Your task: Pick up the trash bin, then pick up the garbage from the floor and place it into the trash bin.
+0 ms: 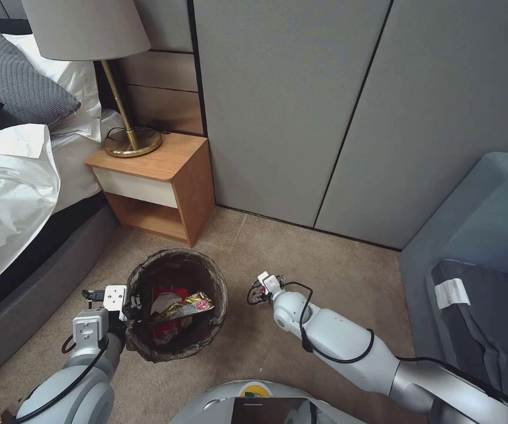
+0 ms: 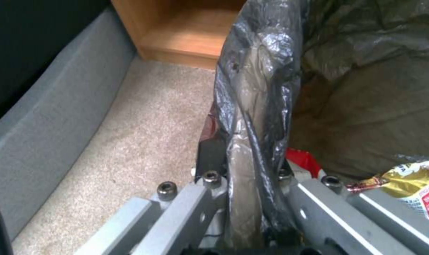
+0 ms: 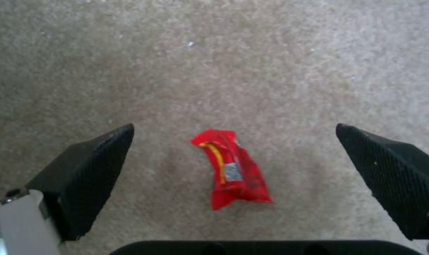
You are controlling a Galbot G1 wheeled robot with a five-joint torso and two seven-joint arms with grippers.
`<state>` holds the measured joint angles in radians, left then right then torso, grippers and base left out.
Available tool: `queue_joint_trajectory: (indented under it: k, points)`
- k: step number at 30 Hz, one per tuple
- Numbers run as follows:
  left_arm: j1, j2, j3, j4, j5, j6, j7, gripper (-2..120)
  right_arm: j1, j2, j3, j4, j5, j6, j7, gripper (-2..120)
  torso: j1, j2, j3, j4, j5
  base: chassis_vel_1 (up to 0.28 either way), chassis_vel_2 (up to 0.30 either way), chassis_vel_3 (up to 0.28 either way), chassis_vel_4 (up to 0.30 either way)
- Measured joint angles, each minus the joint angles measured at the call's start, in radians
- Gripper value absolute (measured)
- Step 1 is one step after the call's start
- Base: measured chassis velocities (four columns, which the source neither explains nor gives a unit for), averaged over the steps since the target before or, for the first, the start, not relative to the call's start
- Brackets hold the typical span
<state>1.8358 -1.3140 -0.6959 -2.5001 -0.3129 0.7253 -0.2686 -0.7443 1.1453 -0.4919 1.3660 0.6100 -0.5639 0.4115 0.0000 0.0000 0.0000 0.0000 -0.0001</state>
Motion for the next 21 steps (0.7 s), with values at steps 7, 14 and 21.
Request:
queue_joint_trajectory:
  k: [7,14,21]
  points:
    - [-0.002,0.001,0.001,0.0,0.0,0.0,0.0,3,-0.008,0.021,0.001,-0.026,-0.005,0.009,-0.01,100,0.0,0.0,0.0,-0.0001,0.0,0.0,0.0,0.0,0.0]
    - [-0.004,0.003,0.002,0.0,0.0,0.0,0.0,3,-0.015,0.043,0.005,-0.054,-0.016,0.02,-0.021,100,0.0,0.0,0.0,0.0,0.0,0.0,0.0,0.0,0.0]
    - [-0.005,0.004,0.003,0.0,0.001,-0.001,0.0,3,-0.018,0.052,0.007,-0.073,-0.021,0.025,-0.028,100,0.0,0.0,0.0,0.0,0.0,0.0,0.0,0.0,0.0]
